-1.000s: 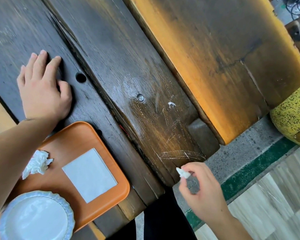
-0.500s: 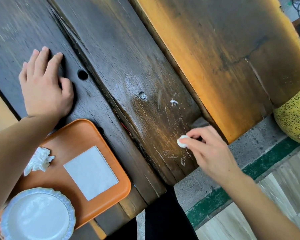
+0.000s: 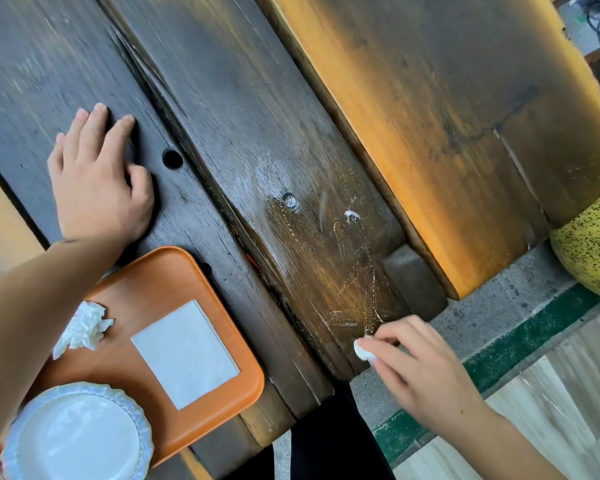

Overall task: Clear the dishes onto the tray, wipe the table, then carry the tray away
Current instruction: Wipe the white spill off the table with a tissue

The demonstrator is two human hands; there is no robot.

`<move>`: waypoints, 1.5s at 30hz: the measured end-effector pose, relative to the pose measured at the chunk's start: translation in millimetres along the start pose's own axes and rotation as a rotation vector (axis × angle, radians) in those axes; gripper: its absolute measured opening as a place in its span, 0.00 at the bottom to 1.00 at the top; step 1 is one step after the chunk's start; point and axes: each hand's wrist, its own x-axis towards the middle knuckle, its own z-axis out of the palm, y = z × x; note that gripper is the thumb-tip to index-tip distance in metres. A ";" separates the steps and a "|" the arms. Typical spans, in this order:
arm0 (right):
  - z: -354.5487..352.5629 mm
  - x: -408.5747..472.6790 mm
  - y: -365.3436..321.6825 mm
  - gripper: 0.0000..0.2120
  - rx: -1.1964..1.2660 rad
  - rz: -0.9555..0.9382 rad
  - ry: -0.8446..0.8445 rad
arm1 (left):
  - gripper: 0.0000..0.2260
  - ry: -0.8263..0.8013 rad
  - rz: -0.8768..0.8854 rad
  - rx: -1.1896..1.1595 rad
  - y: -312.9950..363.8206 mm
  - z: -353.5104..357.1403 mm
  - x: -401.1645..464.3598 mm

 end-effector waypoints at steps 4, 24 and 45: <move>-9.8 64.5 23.3 0.09 -0.032 0.014 0.124 | 0.25 0.003 0.000 0.003 1.0 -0.7 0.0; -36.7 106.8 25.6 0.07 -0.086 -0.078 0.079 | 0.27 -0.003 -0.005 0.017 3.8 -2.8 1.6; -38.3 215.7 -26.2 0.04 -0.327 -0.083 -0.010 | 0.26 0.011 0.011 0.022 2.5 -4.3 2.0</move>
